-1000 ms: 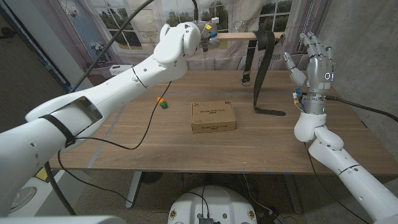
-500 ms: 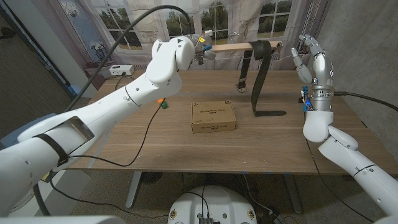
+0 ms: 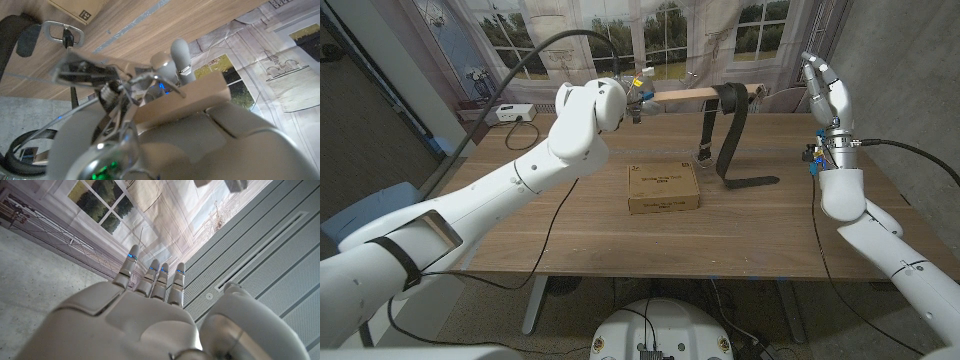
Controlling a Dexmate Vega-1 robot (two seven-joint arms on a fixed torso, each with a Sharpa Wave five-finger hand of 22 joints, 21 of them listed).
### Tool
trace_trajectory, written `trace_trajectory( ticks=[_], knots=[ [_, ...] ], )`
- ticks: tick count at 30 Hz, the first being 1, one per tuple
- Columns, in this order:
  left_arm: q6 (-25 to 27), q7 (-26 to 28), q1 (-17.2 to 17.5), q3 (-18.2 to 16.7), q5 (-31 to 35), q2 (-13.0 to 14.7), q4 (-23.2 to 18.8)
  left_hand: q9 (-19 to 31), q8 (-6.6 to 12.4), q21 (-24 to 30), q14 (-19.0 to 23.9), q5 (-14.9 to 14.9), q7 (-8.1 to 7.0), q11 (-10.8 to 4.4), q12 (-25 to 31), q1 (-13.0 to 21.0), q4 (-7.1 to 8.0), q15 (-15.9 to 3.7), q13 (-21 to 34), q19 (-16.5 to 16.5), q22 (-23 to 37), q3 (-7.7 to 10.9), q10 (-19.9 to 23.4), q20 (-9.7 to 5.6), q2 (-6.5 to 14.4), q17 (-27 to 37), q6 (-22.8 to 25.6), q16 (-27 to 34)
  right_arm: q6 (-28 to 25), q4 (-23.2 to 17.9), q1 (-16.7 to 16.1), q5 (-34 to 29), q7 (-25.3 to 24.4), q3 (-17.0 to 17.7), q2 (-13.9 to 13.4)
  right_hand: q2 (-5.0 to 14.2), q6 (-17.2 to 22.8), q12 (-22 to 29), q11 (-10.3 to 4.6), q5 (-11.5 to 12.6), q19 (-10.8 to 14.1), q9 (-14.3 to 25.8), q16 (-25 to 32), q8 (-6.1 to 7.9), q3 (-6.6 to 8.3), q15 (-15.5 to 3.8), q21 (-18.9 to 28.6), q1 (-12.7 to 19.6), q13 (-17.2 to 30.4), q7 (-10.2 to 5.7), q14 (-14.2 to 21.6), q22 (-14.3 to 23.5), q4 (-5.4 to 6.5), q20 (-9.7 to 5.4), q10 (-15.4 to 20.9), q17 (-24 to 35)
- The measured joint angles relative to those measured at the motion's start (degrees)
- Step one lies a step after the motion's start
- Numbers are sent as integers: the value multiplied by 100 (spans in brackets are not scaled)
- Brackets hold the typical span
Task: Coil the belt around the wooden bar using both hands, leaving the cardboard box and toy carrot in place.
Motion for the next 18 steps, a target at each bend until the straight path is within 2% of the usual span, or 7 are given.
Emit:
trace_trajectory(
  ticks=[1,2,10,11,12,16,18],
  knots=[
    [108,-333,11,0,263,3,-9,0,0,0,0,0,-6,0,0,0,0,0,0,0,0,0,0,0,0,0,-6,0,57,13,-39,136,118,203,57,0,0,0,0,0,0,0,0,0,0,-1,-7,0,0,0,-1,0,0,0,0,-10],
    [118,-387,44,-1,305,9,-33,0,-1,-5,0,0,-6,0,0,0,0,0,0,0,-8,0,0,0,0,0,-6,0,77,13,-39,188,160,203,57,0,0,0,0,2,0,0,0,0,0,-10,-7,0,0,0,-10,0,0,0,0,-12],
    [118,-387,301,-8,305,-17,-64,-28,-4,-23,0,0,-6,0,0,-9,0,0,0,0,-27,0,0,0,8,-17,-6,0,299,13,-39,1148,883,203,57,39,1,0,0,2,-30,0,0,0,0,20,-51,-38,-26,0,-40,0,0,-31,1,-61],
    [55,-972,334,-16,1115,-30,-49,-34,-4,-23,0,0,-7,0,0,-18,0,0,0,0,-27,0,0,0,0,-17,-6,0,314,-145,-248,1255,963,618,128,45,2,0,0,2,-31,0,0,0,0,-4,-51,-45,-26,1,-64,0,0,-31,1,-65],
    [-20,-1077,402,-47,1300,-59,-10,-49,-4,-23,0,0,-7,0,0,-25,0,0,0,0,-27,0,0,0,-6,-17,-6,0,325,-185,-300,1352,1036,708,160,46,21,0,0,2,-31,0,0,0,0,-10,-51,-45,-26,20,-70,0,0,-31,1,-65],
    [-20,-1077,552,-159,1300,-136,102,-53,-6,-23,0,0,-29,-2,0,-32,0,0,0,0,-27,0,-4,0,0,-10,16,0,357,-185,-300,1567,1205,708,160,46,22,0,-1,2,-30,1,0,0,-24,-10,-95,-45,-26,21,-70,0,24,-31,1,-91],
    [-295,-1375,631,-241,1739,-188,174,-79,-9,-23,-1,0,-30,-12,0,-32,0,-1,-1,-9,-27,0,-15,-7,0,-1,14,0,373,-306,-438,1635,1268,949,299,60,0,0,-1,2,-30,1,0,0,-24,-10,-95,-59,-26,43,-70,0,23,-31,1,-92]
  ],
)
